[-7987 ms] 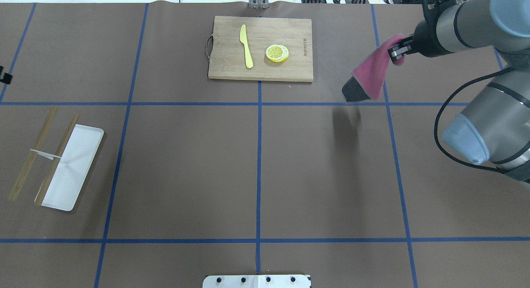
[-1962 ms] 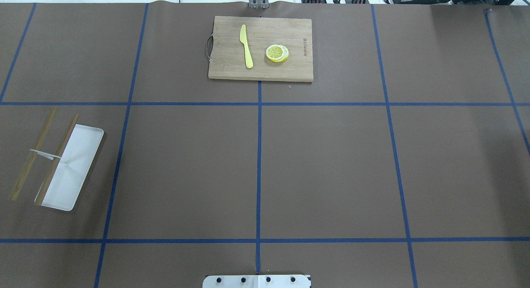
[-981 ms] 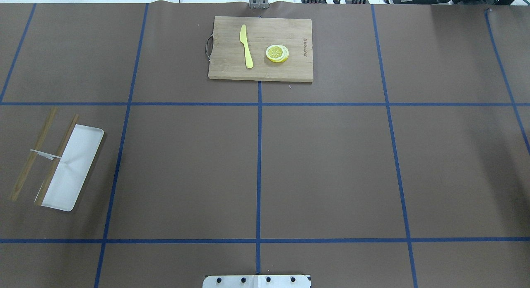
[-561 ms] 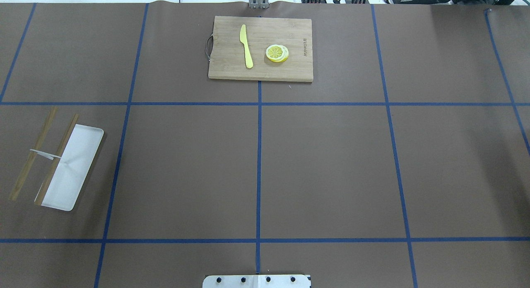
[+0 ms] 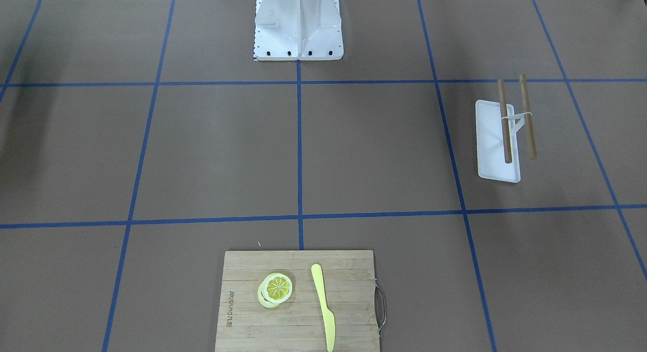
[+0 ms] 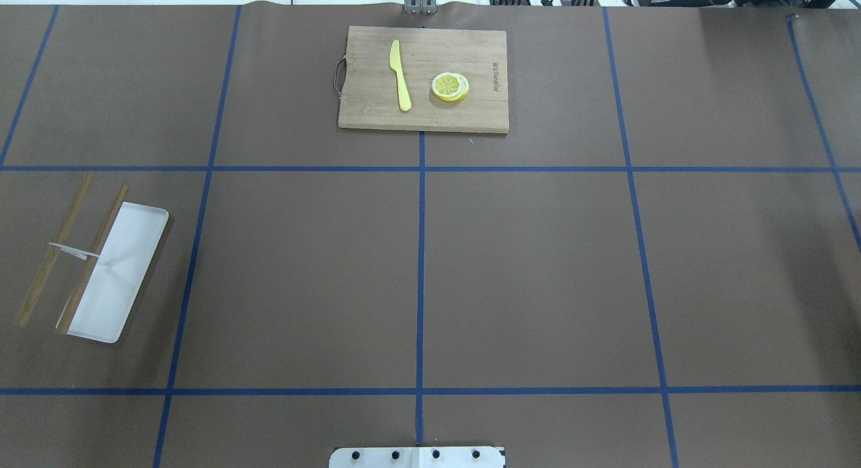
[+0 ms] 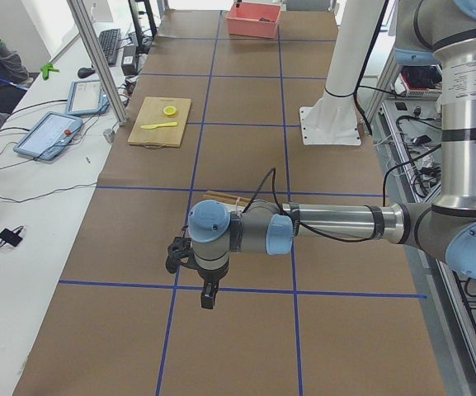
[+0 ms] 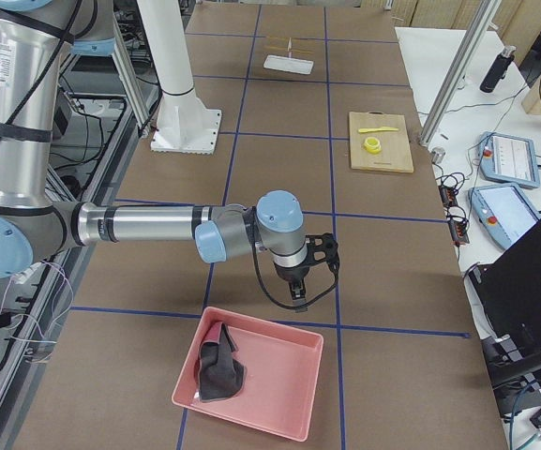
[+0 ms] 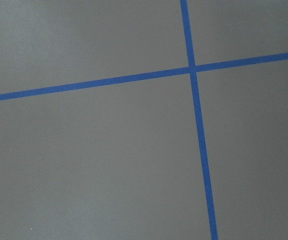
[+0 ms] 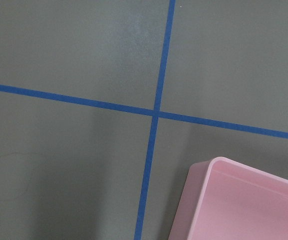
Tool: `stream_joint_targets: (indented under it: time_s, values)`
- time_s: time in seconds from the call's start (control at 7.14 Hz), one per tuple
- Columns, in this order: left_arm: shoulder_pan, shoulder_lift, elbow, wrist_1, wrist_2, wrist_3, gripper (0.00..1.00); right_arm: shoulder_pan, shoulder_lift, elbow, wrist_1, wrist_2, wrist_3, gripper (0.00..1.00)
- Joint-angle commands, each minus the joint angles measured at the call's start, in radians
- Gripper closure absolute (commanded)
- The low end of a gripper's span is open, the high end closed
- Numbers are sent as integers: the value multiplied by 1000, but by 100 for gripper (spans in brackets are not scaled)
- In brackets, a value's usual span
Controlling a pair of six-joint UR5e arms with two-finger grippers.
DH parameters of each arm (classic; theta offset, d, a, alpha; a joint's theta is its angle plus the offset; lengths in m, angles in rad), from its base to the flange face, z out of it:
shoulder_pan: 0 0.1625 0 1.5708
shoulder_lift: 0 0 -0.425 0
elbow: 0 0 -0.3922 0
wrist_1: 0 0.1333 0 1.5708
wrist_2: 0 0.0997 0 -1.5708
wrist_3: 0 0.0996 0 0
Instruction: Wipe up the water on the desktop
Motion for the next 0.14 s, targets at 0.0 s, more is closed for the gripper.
stream_joint_targets:
  time_s: [0.0]
  values:
    - [0, 0, 0, 2, 0, 0, 1, 0, 0, 1, 3, 0, -1, 0]
